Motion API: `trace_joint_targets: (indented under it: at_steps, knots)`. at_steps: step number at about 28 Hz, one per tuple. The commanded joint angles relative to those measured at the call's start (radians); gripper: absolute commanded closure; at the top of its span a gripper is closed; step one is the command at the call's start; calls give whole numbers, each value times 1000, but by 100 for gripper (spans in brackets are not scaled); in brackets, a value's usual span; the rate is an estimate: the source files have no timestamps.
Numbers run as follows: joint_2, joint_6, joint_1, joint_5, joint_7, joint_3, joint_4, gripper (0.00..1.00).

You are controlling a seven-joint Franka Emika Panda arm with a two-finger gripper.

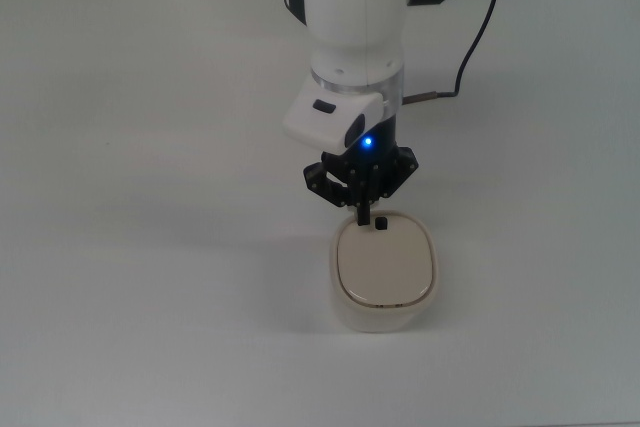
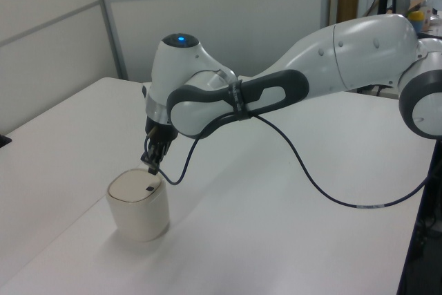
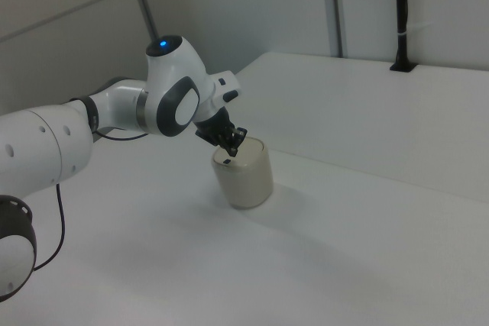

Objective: Open the trash can
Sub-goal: 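Press down on the dark button on the lid with the gripper fingers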

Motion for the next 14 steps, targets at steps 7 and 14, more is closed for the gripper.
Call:
trace_joint_targets:
  at_steps: [7, 14]
  knots:
    - [39, 63, 33, 5, 31, -9, -8, 100]
    - [71, 63, 36, -6, 41, -9, -8, 100]
